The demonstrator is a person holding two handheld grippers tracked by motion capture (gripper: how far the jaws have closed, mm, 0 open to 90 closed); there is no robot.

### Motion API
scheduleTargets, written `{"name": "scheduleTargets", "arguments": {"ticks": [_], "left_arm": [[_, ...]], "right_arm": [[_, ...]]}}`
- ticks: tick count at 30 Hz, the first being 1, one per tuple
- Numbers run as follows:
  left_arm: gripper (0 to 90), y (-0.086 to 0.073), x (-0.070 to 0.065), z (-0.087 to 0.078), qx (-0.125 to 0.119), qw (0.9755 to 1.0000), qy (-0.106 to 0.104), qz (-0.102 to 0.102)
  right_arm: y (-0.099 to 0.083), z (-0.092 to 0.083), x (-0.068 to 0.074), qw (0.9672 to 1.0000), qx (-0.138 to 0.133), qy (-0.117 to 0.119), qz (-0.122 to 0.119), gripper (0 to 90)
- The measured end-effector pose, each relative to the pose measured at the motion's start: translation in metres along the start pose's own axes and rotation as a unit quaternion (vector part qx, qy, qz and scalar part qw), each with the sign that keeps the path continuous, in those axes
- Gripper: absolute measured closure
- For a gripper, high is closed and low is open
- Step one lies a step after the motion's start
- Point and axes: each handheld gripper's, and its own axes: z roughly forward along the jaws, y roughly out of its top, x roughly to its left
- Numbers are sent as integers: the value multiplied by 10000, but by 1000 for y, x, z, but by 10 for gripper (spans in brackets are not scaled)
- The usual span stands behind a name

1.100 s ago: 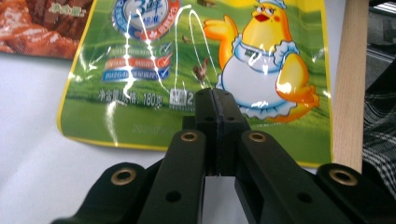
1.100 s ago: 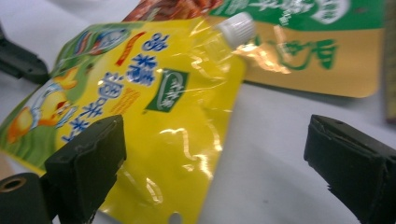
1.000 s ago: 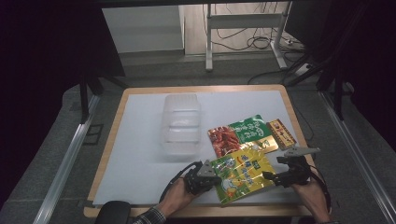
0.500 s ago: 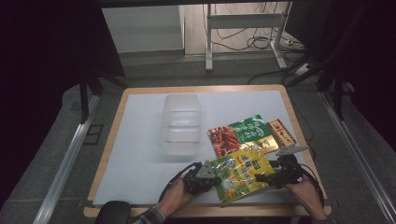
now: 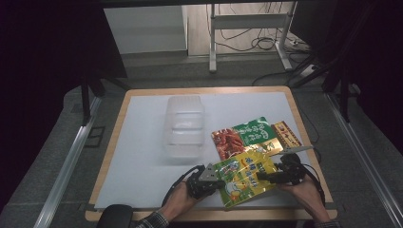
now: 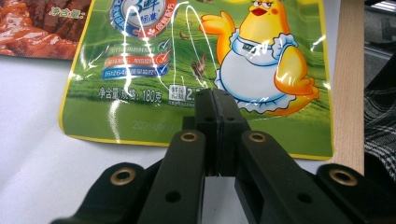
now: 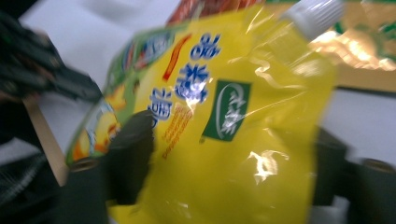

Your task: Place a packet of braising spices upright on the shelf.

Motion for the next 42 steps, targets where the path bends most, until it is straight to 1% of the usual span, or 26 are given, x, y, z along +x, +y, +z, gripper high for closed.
{"name": "scheduleTargets", "arguments": {"ticks": [1,4,5,8,10,11,12,13,14,16,17,19,20,21,22,23,24,27,30,33,34,35,36,37,40,42], "left_arm": [[900,0,0,0,-3,10000,6,-5],[900,0,0,0,-5,10000,8,-26],[900,0,0,0,-11,10000,2,-44],[900,0,0,0,-19,10000,-9,-83],[900,0,0,0,17,10000,1,-52],[900,0,0,-1,34,10000,4,-38],[900,0,0,-1,34,10000,4,-38],[900,0,-1,0,5,10000,19,-62],[900,0,-1,0,5,10000,19,-62],[900,0,-2,0,2,10000,49,-55],[900,1,-3,-1,10,9999,117,-1],[870,2,-7,-3,73,9991,344,224],[850,2,-9,-4,90,9985,440,308],[826,2,-9,-4,90,9985,440,308],[826,3,-12,-5,87,9976,573,376],[804,3,-13,-7,76,9971,631,427],[761,3,-14,-11,8,9963,715,469],[687,3,-14,-18,-89,9959,785,451],[603,2,-13,-25,-164,9953,833,457],[523,-1,-11,-33,-237,9950,878,419],[483,-1,-11,-33,-237,9950,878,419],[483,-3,-10,-36,-288,9947,902,391],[423,-4,-10,-38,-301,9945,927,380],[392,-6,-8,-44,-407,9940,965,318],[290,-8,-5,-51,-581,9937,937,191],[246,-11,-3,-55,-613,9934,953,147]], "right_arm": [[1,-4,-2,9998,-124,49,127,441],[0,-6,-4,9996,-153,59,231,492],[-1,-7,-6,9988,-213,104,418,532],[-1,-9,-7,9983,-232,149,518,563],[-2,-9,-6,9983,-210,47,533,617],[-2,-9,-7,9983,-213,49,549,645],[-2,-9,-7,9983,-213,49,549,645],[-2,-12,-8,9977,-266,81,620,716],[-2,-12,-8,9977,-266,81,620,716],[-2,-14,-8,9972,-350,163,648,796],[-1,-14,-3,9983,-322,47,490,834],[0,-14,1,9990,-300,-58,328,884],[1,-14,4,9992,-301,-142,215,886],[1,-14,4,9992,-301,-142,215,886],[2,-13,8,9993,-256,-265,80,887],[3,-13,12,9989,-249,-387,-69,889],[6,-15,16,9985,-294,-424,-183,890],[8,-18,18,9985,-377,-324,-241,890],[10,-20,23,9977,-424,-368,-386,890],[14,-24,27,9967,-554,-268,-531,889],[14,-24,27,9967,-554,-268,-531,889],[15,-25,28,9964,-577,-238,-580,890],[18,-27,31,9954,-620,-182,-703,890],[20,-28,32,9951,-654,-135,-734,890],[24,-30,34,9947,-725,28,-728,890],[27,-32,35,9941,-792,122,-734,890]]}}
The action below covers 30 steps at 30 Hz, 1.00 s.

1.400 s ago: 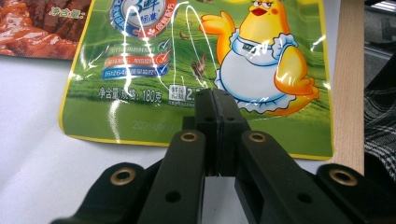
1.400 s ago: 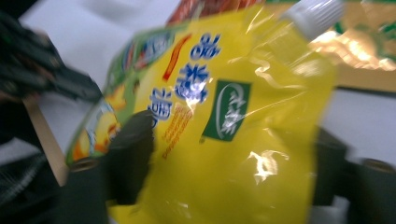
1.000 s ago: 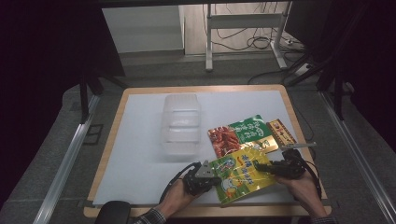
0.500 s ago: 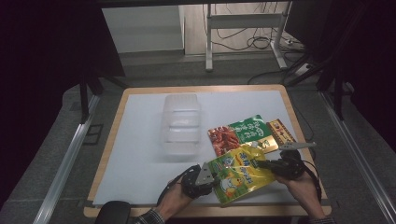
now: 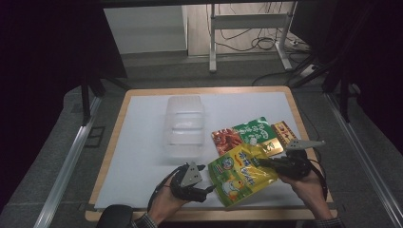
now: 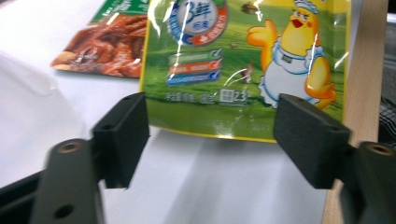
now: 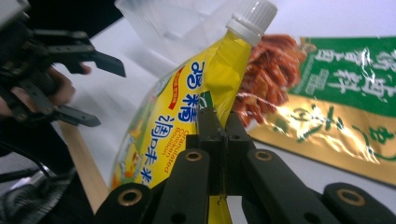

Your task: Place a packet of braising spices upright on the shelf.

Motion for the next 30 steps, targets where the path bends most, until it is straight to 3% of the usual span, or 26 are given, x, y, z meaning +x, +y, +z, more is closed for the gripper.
{"name": "scheduleTargets", "arguments": {"ticks": [3,11,21,30], "left_arm": [[208,-3,4,-4,-28,9999,2,-100],[95,-7,4,-7,60,9999,110,-28],[80,-8,4,-8,130,9995,247,148],[64,-10,3,-9,180,9993,314,88]], "right_arm": [[6,-4,1,9999,-115,65,3,890],[23,-14,5,9991,-362,197,22,890],[44,-26,13,9983,-503,272,-76,891],[64,-27,12,9981,-526,295,-143,891]]}}
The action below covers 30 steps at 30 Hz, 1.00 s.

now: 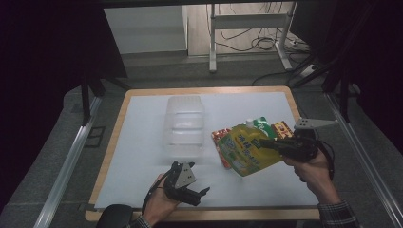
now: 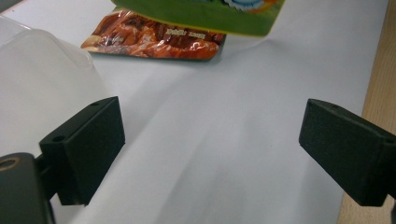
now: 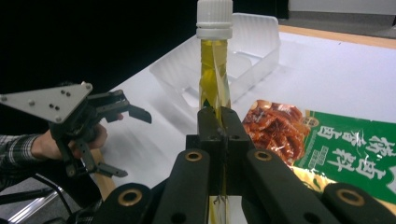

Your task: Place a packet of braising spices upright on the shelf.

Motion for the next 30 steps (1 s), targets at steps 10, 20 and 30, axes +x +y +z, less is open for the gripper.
{"name": "scheduleTargets", "arguments": {"ticks": [10,20,30], "left_arm": [[42,-4,1,-8,-15,9999,89,-88],[3,-12,4,-11,-5,9997,118,-204],[0,-17,7,-16,34,9992,48,-402]], "right_arm": [[23,4,-11,9998,-172,53,103,891],[47,15,-21,9998,-203,-8,-10,891],[65,32,-31,9997,-221,-71,-89,891]]}}
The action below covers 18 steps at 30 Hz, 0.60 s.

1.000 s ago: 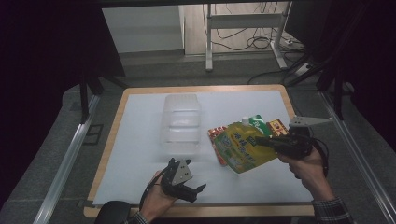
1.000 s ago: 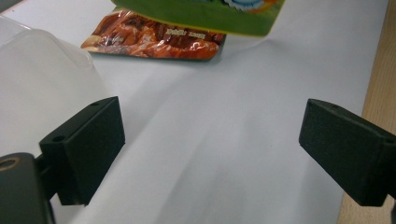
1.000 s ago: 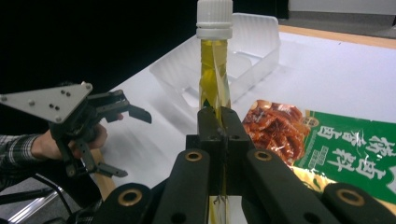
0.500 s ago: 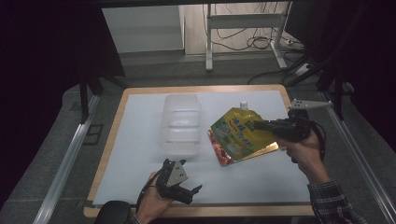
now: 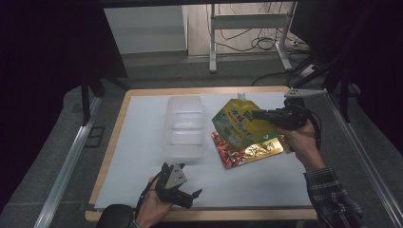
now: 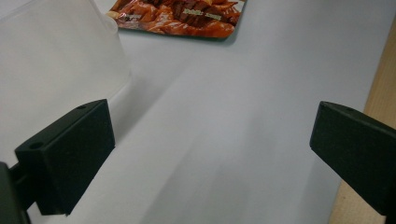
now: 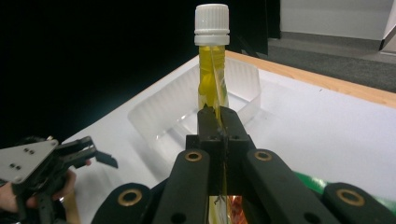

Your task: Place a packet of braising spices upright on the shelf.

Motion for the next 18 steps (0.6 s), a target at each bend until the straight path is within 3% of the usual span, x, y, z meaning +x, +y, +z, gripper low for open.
{"name": "scheduleTargets", "arguments": {"ticks": [5,8,18], "left_arm": [[0,-1,2,-5,-136,9999,-23,-52],[0,-2,4,-9,-343,9993,-80,-134],[3,-4,6,-10,-321,9994,1,-88]], "right_arm": [[9,12,-6,10000,-30,2,16,891],[16,21,-11,10000,-35,7,12,891],[28,38,-15,10000,-33,14,10,891]]}}
